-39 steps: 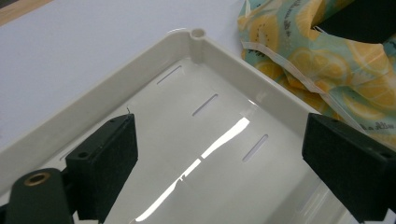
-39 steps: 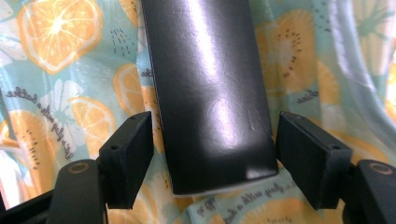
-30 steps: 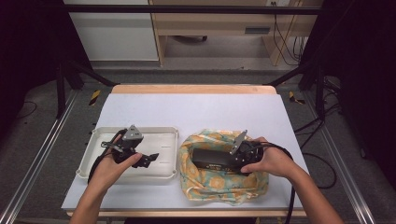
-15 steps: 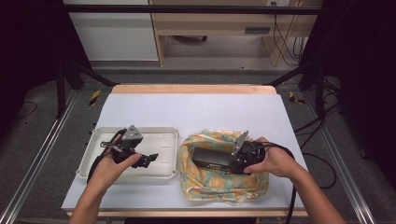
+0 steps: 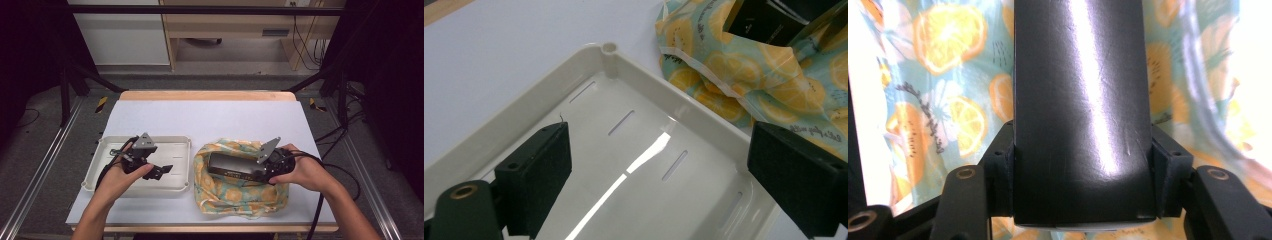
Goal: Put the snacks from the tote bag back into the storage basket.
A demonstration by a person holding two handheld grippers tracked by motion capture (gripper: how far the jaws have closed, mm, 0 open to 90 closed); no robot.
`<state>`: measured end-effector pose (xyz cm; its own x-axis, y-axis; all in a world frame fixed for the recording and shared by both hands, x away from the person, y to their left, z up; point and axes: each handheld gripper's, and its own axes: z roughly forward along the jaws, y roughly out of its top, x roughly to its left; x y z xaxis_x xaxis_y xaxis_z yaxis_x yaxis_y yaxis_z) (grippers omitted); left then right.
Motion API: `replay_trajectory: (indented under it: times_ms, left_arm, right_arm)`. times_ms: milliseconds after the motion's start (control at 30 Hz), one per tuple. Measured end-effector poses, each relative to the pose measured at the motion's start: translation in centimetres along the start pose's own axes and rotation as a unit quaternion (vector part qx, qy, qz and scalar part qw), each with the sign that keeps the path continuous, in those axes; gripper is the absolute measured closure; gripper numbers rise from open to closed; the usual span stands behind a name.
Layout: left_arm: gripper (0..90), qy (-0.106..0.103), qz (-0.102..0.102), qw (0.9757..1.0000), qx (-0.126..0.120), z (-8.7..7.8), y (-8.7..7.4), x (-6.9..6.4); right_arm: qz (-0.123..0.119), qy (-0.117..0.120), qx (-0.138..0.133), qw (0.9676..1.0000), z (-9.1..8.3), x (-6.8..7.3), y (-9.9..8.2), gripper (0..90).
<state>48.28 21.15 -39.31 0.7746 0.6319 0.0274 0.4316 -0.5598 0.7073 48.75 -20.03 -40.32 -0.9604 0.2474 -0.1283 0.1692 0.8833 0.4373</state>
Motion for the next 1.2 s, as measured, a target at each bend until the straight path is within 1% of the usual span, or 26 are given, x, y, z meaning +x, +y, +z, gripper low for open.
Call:
replay_trajectory:
  times_ms: [33, 67, 100, 167, 200, 233, 267, 300, 333, 400, 433, 500, 567, 600, 667, 733, 767, 867, 967, 1000, 1033, 1133, 1167, 1200]
  left_arm:
    - [10.6, -0.003, 0.006, 1.0000, 0.002, 0.1, 0.2, -0.1]
    - [10.6, -0.006, 0.012, 0.9999, 0.005, 0.3, 0.5, -0.2]
    - [10.6, -0.009, 0.015, 0.9998, 0.007, 0.4, 0.6, -0.3]
    - [10.6, -0.017, 0.028, 0.9993, 0.017, 0.6, 1.0, -0.5]
    - [10.6, -0.021, 0.040, 0.9986, 0.029, 0.7, 1.3, -0.6]
    - [10.6, -0.019, 0.044, 0.9983, 0.033, 0.8, 1.5, -0.6]
    - [10.6, -0.018, 0.056, 0.9973, 0.043, 0.8, 1.8, -0.6]
    - [10.6, -0.021, 0.062, 0.9967, 0.048, 0.7, 2.0, -0.6]
    - [10.6, -0.028, 0.071, 0.9955, 0.055, 0.6, 2.4, -0.5]
    - [10.5, -0.032, 0.081, 0.9942, 0.063, 0.3, 2.8, -0.5]
    - [10.5, -0.030, 0.086, 0.9933, 0.070, 0.2, 3.0, -0.5]
    - [10.5, -0.017, 0.099, 0.9905, 0.093, -0.1, 3.3, -0.4]
    - [10.4, -0.010, 0.107, 0.9885, 0.107, -0.4, 3.6, -0.2]
    - [10.4, -0.010, 0.108, 0.9883, 0.108, -0.6, 3.8, -0.1]
    - [10.3, -0.016, 0.110, 0.9877, 0.110, -0.8, 4.0, 0.0]
    - [10.1, -0.023, 0.116, 0.9860, 0.117, -0.9, 4.2, 0.2]
    - [10.1, -0.026, 0.117, 0.9857, 0.119, -0.9, 4.3, 0.2]
    - [9.7, -0.027, 0.131, 0.9821, 0.133, -1.0, 4.5, 0.0]
    - [9.6, -0.029, 0.149, 0.9777, 0.145, -1.1, 4.8, -0.4]
    - [9.5, -0.032, 0.157, 0.9757, 0.149, -1.1, 5.0, -0.6]
    - [9.2, -0.034, 0.163, 0.9744, 0.151, -1.2, 5.1, -0.8]
    - [8.5, -0.024, 0.181, 0.9704, 0.158, -1.5, 5.4, -1.7]
    - [8.4, -0.026, 0.187, 0.9691, 0.160, -1.6, 5.5, -1.9]
    - [8.2, -0.026, 0.189, 0.9686, 0.159, -1.7, 5.6, -2.1]
  right_arm:
    - [-0.004, -0.001, -0.003, 1.0000, -0.2, -0.1, 0.1, 43.4]
    - [-0.002, -0.002, -0.005, 1.0000, -0.4, 0.0, 0.1, 43.4]
    - [-0.007, -0.002, -0.003, 1.0000, -0.8, -0.1, 0.2, 43.4]
    - [-0.008, -0.005, -0.005, 0.9999, -1.2, -0.1, 0.2, 43.4]
    - [-0.011, -0.004, -0.005, 0.9999, -1.4, -0.1, 0.3, 43.4]
    - [-0.009, -0.004, -0.005, 0.9999, -1.6, -0.1, 0.3, 43.4]
    - [-0.011, -0.005, -0.006, 0.9999, -1.7, -0.1, 0.3, 43.4]
    - [-0.014, -0.004, -0.003, 0.9999, -1.9, -0.1, 0.3, 43.4]
    - [-0.014, -0.004, -0.004, 0.9999, -1.9, -0.1, 0.4, 43.4]
    - [-0.016, -0.001, -0.007, 0.9998, -2.1, -0.1, 0.5, 43.4]
    - [-0.018, -0.002, -0.006, 0.9998, -2.2, 0.0, 0.5, 43.5]
    - [-0.023, -0.003, -0.004, 0.9997, -2.5, 0.0, 0.7, 43.4]
    - [-0.023, -0.003, -0.003, 0.9997, -2.7, 0.1, 0.9, 43.4]
    - [-0.022, -0.005, -0.004, 0.9997, -2.8, 0.1, 1.1, 43.4]
    - [-0.025, -0.006, -0.005, 0.9997, -3.2, 0.2, 1.4, 43.4]
    - [-0.027, -0.006, -0.006, 0.9996, -3.4, 0.2, 1.6, 43.4]
    - [-0.029, -0.005, -0.004, 0.9996, -3.4, 0.3, 1.8, 43.4]
    - [-0.032, -0.008, 0.000, 0.9995, -3.6, 0.3, 2.3, 43.4]
    - [-0.036, -0.009, 0.000, 0.9993, -3.7, 0.4, 3.0, 43.5]
    - [-0.037, -0.010, -0.001, 0.9993, -3.8, 0.4, 3.2, 43.5]
    - [-0.038, -0.009, -0.001, 0.9992, -3.8, 0.5, 3.5, 43.5]
    - [-0.041, -0.013, -0.009, 0.9990, -3.9, 0.6, 4.2, 43.5]
    - [-0.042, -0.012, -0.010, 0.9990, -4.0, 0.6, 4.3, 43.5]
    - [-0.044, -0.012, -0.009, 0.9989, -4.0, 0.7, 4.5, 43.5]
